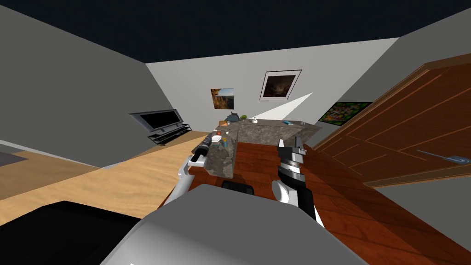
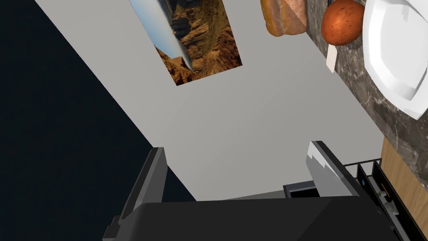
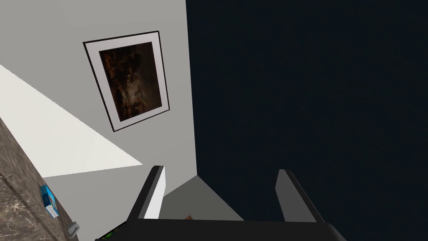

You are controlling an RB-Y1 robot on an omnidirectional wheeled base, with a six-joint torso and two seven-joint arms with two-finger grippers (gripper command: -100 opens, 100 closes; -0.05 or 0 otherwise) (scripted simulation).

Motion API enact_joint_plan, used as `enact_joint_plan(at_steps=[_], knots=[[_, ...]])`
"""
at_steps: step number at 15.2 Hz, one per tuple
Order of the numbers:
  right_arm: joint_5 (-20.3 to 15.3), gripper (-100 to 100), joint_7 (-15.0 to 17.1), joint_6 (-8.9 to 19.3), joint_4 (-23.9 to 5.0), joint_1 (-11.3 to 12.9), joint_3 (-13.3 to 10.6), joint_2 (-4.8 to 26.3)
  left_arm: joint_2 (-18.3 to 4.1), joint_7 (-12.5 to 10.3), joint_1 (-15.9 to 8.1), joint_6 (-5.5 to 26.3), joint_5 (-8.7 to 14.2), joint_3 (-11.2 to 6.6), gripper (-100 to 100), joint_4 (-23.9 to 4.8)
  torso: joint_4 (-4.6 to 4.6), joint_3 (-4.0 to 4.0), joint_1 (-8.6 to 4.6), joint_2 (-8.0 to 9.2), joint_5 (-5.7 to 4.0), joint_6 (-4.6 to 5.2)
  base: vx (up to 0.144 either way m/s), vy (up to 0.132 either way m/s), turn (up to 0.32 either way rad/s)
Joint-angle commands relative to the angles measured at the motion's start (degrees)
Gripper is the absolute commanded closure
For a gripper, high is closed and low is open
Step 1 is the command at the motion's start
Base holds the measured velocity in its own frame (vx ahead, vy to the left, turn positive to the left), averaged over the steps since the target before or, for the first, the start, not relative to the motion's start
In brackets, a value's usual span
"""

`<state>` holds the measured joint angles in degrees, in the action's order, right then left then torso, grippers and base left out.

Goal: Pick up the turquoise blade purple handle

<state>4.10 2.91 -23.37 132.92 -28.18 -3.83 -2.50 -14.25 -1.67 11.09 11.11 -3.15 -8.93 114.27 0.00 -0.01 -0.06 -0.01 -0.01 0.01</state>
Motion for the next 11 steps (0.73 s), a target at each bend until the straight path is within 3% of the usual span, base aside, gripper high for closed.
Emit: enact_joint_plan(at_steps=[1, 2, 5, 6, 11], knots=[[0.0, 0, 0.0, 0.0, 0.0, 0.0, 0.0, 0.0, -0.3, 0.2, -0.7, 2.7, 0.0, -0.26, -100, -0.6, 0.0, 0.0, 0.0, 0.0, 0.0, 0.0, -0.002, -0.011, -0.034], [0.0, 0, 0.0, 0.0, 0.0, 0.0, 0.0, 0.0, -1.0, 0.6, -2.1, 4.1, -0.1, -1.0, -100, -2.1, 0.0, 0.0, 0.01, 0.0, 0.0, -0.01, 0.0, -0.018, -0.09], [0.0, 0, 0.0, 0.0, 0.0, 0.0, 0.0, 0.0, -1.0, 0.6, -2.1, 6.7, -0.1, -1.0, -100, -2.1, 0.0, 0.0, 0.0, 0.0, 0.0, -0.02, -0.001, -0.014, -0.034], [0.0, 0, 0.0, 0.0, 0.0, 0.0, 0.0, 0.0, -1.6, 1.1, -3.5, 8.7, -0.1, -1.73, -100, -3.6, 0.0, 0.0, 0.01, 0.01, 0.0, -0.02, -0.004, -0.017, -0.063], [0.0, 0, 0.0, 0.0, 0.0, 0.0, 0.0, 0.0, -2.2, 1.5, -5.0, 14.5, -0.2, -2.47, -100, -5.1, 0.0, 0.0, -0.04, 0.0, -0.01, 0.0, -0.001, -0.02, -0.06]])
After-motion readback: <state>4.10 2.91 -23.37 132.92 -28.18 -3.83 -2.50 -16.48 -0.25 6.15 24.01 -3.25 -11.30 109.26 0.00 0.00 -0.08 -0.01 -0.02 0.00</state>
